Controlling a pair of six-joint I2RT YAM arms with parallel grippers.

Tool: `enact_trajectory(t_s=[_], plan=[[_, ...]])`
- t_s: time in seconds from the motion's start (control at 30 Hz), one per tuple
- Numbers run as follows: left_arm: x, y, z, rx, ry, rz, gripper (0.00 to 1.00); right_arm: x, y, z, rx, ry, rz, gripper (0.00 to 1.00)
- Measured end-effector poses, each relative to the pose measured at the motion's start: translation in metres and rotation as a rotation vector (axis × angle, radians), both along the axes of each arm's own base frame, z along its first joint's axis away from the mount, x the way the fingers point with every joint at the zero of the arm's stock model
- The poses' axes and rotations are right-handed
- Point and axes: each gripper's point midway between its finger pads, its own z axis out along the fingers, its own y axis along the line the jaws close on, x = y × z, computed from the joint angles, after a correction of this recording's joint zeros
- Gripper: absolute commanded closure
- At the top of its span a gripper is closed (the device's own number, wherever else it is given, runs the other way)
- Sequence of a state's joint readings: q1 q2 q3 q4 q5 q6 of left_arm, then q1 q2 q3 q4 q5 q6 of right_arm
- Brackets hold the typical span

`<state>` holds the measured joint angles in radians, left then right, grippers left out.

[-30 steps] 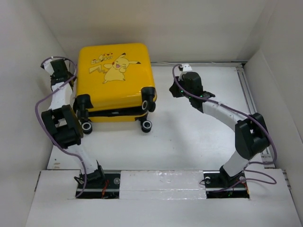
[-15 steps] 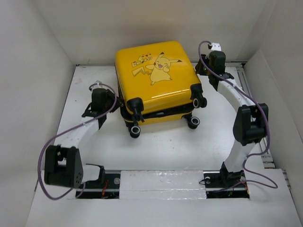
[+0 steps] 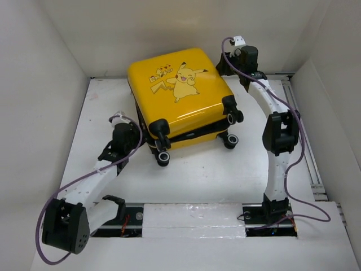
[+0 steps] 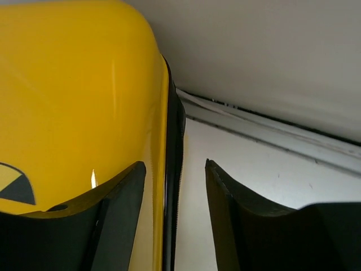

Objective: Pack the luggage

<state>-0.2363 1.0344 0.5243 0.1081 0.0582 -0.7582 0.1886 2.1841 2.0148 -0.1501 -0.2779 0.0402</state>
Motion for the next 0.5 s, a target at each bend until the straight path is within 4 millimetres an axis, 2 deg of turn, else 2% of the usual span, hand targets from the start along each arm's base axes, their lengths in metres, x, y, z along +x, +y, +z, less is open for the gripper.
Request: enact_trajectory(t_s=[0.1, 0.17, 0.2, 0.23, 0.3, 0.37, 0.4, 0.47, 0.5], plan=[[-0.003, -0.019, -0.005, 0.137, 0.002, 0.0, 0.74, 0.007, 0.004, 0.008, -0.017, -0.052, 0.025, 0.44], [-0.007, -0.041, -0.004, 0.215, 0.005, -0.036, 0.74, 0.008, 0.006, 0.019, -0.017, -0.09, 0.037, 0.41], [-0.012, -0.057, -0.004, 0.227, 0.0, -0.071, 0.74, 0.002, 0.014, 0.026, 0.003, -0.093, 0.087, 0.39], [-0.018, -0.077, -0.002, 0.225, -0.012, -0.119, 0.74, -0.01, 0.029, 0.028, -0.001, -0.08, 0.139, 0.34], [-0.031, -0.114, 0.006, 0.207, -0.048, -0.194, 0.74, -0.04, 0.069, 0.034, 0.023, -0.048, 0.26, 0.32], [-0.053, -0.149, 0.012, 0.177, -0.074, -0.267, 0.72, -0.072, 0.104, 0.035, 0.028, -0.004, 0.359, 0.31], [-0.068, -0.159, 0.017, 0.163, -0.082, -0.304, 0.7, -0.088, 0.119, 0.036, 0.033, 0.015, 0.403, 0.31], [-0.091, -0.166, 0.03, 0.146, -0.105, -0.338, 0.64, -0.113, 0.129, 0.04, 0.041, 0.051, 0.451, 0.28], [-0.095, -0.158, 0.042, 0.136, -0.129, -0.318, 0.52, -0.123, 0.126, 0.043, 0.048, 0.064, 0.455, 0.28]])
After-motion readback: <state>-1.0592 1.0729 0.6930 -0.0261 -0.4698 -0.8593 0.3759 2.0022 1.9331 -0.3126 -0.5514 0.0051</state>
